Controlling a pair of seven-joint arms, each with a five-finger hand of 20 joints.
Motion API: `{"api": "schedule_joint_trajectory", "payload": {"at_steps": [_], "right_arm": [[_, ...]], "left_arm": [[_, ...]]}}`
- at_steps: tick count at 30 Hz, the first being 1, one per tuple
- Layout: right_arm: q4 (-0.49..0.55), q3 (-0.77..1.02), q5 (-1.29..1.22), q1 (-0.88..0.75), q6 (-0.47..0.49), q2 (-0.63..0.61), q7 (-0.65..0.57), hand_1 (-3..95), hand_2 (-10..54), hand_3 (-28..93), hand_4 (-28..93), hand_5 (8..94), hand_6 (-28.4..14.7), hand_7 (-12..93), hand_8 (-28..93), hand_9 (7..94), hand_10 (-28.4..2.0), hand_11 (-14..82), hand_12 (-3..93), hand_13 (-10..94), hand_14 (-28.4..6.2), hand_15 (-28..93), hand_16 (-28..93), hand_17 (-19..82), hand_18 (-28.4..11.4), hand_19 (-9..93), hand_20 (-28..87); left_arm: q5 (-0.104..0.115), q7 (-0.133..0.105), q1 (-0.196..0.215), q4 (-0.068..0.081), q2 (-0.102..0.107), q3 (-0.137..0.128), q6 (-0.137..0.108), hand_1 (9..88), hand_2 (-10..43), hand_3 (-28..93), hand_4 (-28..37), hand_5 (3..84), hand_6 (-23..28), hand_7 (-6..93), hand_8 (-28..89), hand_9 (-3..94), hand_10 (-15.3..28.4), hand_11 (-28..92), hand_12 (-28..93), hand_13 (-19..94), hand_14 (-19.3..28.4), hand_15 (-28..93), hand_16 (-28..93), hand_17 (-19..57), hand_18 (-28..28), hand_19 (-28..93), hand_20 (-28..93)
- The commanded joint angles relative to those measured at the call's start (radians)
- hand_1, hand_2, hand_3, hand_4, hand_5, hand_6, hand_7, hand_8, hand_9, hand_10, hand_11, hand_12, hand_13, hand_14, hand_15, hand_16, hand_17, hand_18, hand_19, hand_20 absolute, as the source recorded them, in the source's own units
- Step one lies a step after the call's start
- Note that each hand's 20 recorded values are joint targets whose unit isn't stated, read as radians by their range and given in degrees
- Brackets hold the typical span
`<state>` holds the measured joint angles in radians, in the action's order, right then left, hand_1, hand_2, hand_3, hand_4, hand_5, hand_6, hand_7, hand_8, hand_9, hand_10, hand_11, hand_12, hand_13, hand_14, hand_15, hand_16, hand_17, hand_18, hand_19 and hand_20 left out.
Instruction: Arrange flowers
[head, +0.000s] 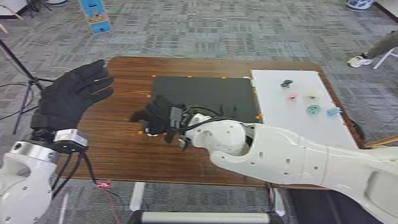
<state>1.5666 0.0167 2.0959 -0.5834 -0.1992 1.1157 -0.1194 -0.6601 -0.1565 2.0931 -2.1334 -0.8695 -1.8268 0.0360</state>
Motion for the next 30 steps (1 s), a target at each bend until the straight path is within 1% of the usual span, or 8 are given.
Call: {"api": "schedule_joint_trajectory", "payload": {"at_steps": [1,3,6,8,13,16,20,30], "right_arm": [[-0.013,0.005,0.028,0.014,0.078,-0.014,0.030,34.8,14.9,91,-23,46.2,5.3,19,-14,70.0,-10.9,57.8,53.4,65,-13.4,85,43,26,-20.9,76,47],[-0.020,-0.015,0.031,0.026,0.072,-0.009,0.024,33.1,16.9,92,-22,46.9,5.3,19,-14,70.2,-11.2,61.5,51.0,65,-13.7,86,43,26,-21.2,77,48],[-0.025,-0.012,0.023,0.023,0.085,-0.004,0.024,28.1,24.9,93,-18,47.8,5.4,19,-14,73.7,-11.3,72.4,41.4,67,-14.4,90,45,27,-21.6,80,50],[-0.027,-0.011,0.025,0.023,0.094,-0.002,0.027,27.5,25.8,93,-17,48.8,5.8,20,-15,75.3,-11.3,74.4,39.5,68,-14.4,91,46,27,-21.9,81,51],[-0.018,-0.024,0.020,0.029,0.099,-0.002,0.045,27.2,26.7,93,-17,51.8,6.7,21,-16,79.1,-10.9,77.5,37.4,70,-14.5,93,46,29,-22.3,82,52],[-0.021,-0.027,0.019,0.033,0.108,0.004,0.051,26.8,28.6,92,-17,52.1,6.8,20,-16,79.7,-10.8,78.4,37.1,70,-14.4,93,46,29,-22.1,83,52],[-0.020,-0.031,0.022,0.037,0.129,0.013,0.036,26.0,31.5,91,-17,52.0,7.0,20,-16,79.5,-10.8,78.7,37.0,70,-14.3,93,46,29,-21.8,82,52],[-0.030,-0.043,0.034,0.047,0.185,0.040,-0.017,22.8,34.7,90,-17,53.2,6.8,19,-15,81.3,-10.9,79.3,36.6,72,-13.8,93,46,30,-21.9,84,53]], "left_arm": [[0.002,-0.004,0.005,-0.009,-0.010,-0.005,-0.013,22.2,-5.8,72,-28.3,35.5,4.0,20.1,-9,28.5,11.8,22,18,24,13.8,31,2,-9.1,21.4,44,12],[0.004,-0.008,0.004,-0.009,-0.009,-0.003,-0.016,22.2,-5.8,72,-28.3,35.6,4.1,20.1,-9,28.5,11.8,22,18,24,13.8,31,2,-9.1,21.4,44,12],[0.003,-0.008,0.007,-0.010,-0.010,-0.006,-0.014,22.2,-5.9,72,-28.3,35.5,4.0,20.1,-9,28.5,11.7,22,18,24,13.8,31,2,-9.1,21.5,45,12],[0.003,-0.008,0.011,-0.011,-0.011,-0.008,-0.013,22.1,-6.0,72,-28.3,35.5,4.0,20.1,-9,28.5,11.7,22,18,24,13.8,31,2,-9.1,21.5,45,12],[0.003,-0.010,0.013,-0.012,-0.010,-0.009,-0.015,22.1,-5.9,72,-28.3,35.5,4.0,20.1,-9,28.5,11.8,22,18,24,13.8,31,2,-9.1,21.4,44,12],[0.005,-0.015,0.013,-0.013,-0.009,-0.006,-0.019,22.1,-5.9,72,-28.3,35.4,4.1,20.0,-9,28.5,11.8,22,18,24,13.7,31,2,-9.1,21.4,45,12],[0.005,-0.017,0.010,-0.013,-0.007,-0.005,-0.023,22.1,-5.9,72,-28.3,35.1,4.0,19.9,-9,28.6,11.8,22,18,24,13.7,31,2,-9.1,21.4,45,12],[0.005,-0.017,0.007,-0.011,-0.006,0.000,-0.021,22.2,-5.8,72,-28.3,34.8,3.9,20.0,-9,28.6,11.8,22,18,24,13.8,31,2,-9.1,21.4,45,12]]}}
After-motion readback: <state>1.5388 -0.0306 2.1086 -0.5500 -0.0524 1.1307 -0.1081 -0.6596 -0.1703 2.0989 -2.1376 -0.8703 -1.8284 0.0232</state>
